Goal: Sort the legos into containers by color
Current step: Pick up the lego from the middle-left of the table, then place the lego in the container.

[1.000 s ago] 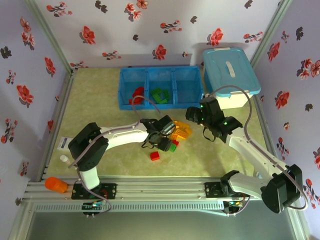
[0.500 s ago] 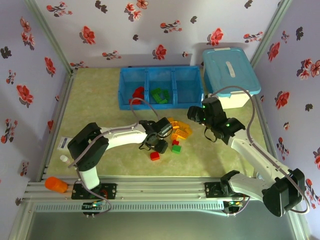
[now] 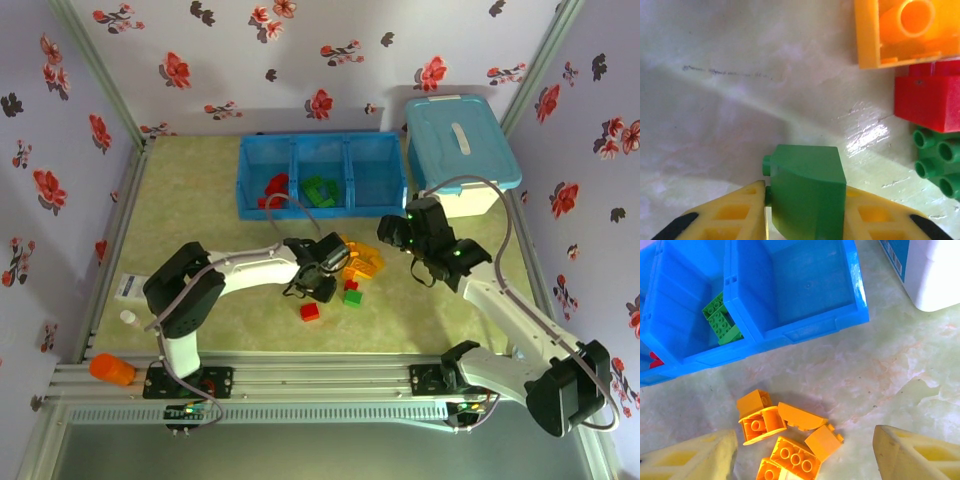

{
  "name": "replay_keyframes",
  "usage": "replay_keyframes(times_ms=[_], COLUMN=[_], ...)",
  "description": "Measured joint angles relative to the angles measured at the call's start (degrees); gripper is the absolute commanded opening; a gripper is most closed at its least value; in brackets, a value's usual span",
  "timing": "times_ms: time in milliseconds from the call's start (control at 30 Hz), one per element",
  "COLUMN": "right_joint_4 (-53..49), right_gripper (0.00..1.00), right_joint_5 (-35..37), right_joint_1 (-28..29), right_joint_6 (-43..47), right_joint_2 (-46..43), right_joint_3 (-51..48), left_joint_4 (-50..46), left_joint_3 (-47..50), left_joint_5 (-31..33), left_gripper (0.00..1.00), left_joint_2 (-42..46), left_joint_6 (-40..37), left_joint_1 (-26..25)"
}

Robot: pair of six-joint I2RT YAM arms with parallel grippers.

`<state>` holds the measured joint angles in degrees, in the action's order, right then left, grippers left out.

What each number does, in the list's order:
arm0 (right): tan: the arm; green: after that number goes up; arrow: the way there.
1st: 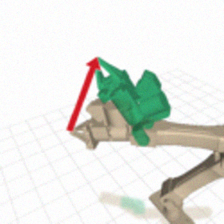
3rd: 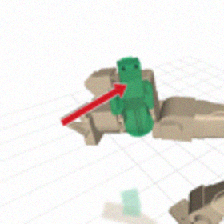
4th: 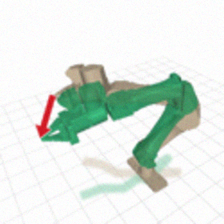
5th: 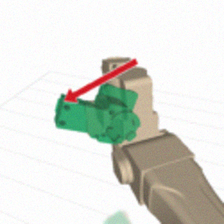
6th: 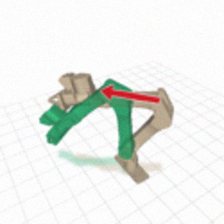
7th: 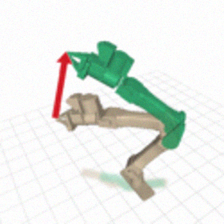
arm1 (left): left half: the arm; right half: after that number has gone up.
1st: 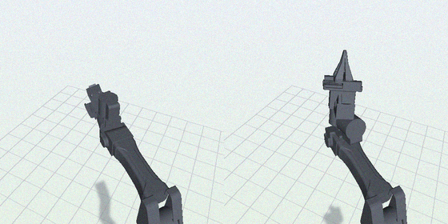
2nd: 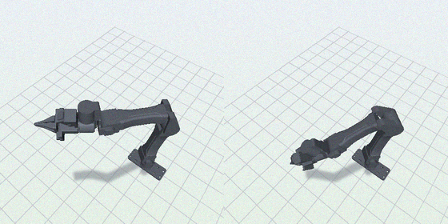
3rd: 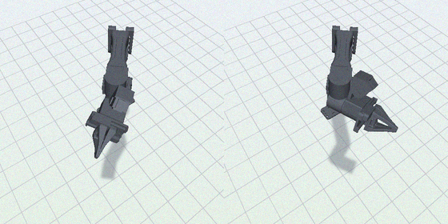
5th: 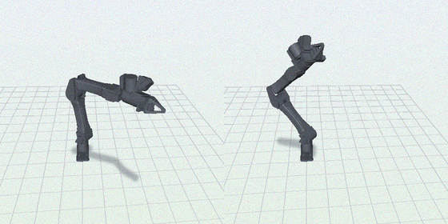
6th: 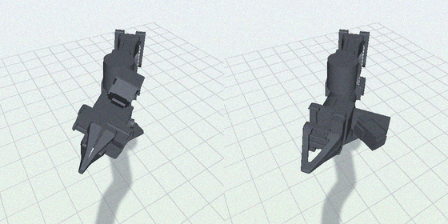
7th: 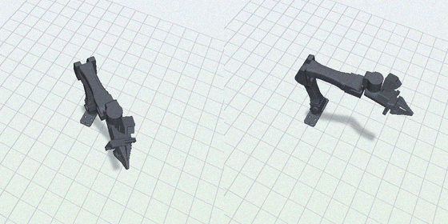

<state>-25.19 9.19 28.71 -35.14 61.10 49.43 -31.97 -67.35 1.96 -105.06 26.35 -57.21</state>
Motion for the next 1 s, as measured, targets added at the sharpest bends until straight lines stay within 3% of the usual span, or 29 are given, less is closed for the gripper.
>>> replay_keyframes(times_ms=[267, 533, 800, 1000], right_joint_4=[0.07, -0.13, 0.09, -0.17], right_gripper=[0.72, 0.72, 0.72, 0.72], right_joint_5=[0.42, 0.52, 0.26, -0.22], right_joint_1=[-1.09, -1.84, -1.9, -1.95], right_joint_6=[-0.02, -1.31, -2.16, -2.99], right_joint_2=[-2.32, -4.48, -7.15, -8.79], right_joint_3=[-2.12, -6.47, -9.51, -11.41], left_joint_4=[-1.05, -3.28, -3.87, -5.35], left_joint_3=[-3.69, -10.16, -21.07, -33.7], left_joint_5=[1.49, 3.06, 3.65, 3.85], left_gripper=[0.24, 0.23, 0.23, 0.23], left_joint_2=[0.0, 0.66, 0.31, -6.29], left_joint_6=[-0.92, -3.1, -3.72, -4.96], left_joint_1=[3.02, 10.6, 19.28, 20.85])
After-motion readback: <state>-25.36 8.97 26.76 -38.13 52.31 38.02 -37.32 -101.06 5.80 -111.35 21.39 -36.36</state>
